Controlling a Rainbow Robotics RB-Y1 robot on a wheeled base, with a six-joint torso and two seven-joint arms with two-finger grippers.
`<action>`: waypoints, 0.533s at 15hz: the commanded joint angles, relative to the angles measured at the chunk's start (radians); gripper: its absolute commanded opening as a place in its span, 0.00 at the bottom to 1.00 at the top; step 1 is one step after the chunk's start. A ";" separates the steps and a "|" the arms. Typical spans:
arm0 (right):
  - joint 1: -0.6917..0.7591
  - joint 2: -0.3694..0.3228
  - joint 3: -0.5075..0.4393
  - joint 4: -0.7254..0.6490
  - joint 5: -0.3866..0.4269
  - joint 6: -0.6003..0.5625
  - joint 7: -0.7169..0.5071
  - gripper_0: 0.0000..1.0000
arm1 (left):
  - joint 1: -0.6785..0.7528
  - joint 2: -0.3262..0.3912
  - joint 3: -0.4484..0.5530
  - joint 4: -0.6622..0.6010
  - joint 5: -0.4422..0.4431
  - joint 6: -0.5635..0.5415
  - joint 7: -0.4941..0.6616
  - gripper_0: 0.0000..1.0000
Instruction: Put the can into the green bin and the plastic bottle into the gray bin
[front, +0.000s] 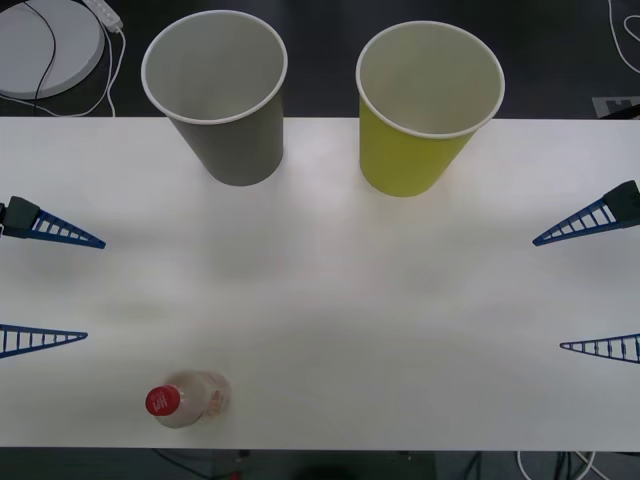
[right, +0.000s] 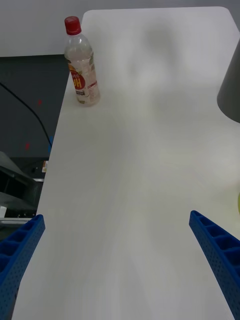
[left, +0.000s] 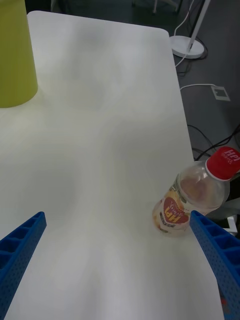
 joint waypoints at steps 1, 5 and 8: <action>0.000 0.000 0.000 0.000 0.000 0.000 0.000 1.00 | 0.000 0.000 0.000 0.000 0.000 0.000 0.000 1.00; 0.000 0.000 0.000 0.000 0.000 0.000 0.000 1.00 | 0.025 -0.012 -0.008 0.032 0.029 0.002 -0.006 1.00; 0.000 0.000 0.000 0.000 0.000 0.000 0.000 1.00 | 0.029 -0.014 -0.012 0.057 0.057 -0.006 -0.028 1.00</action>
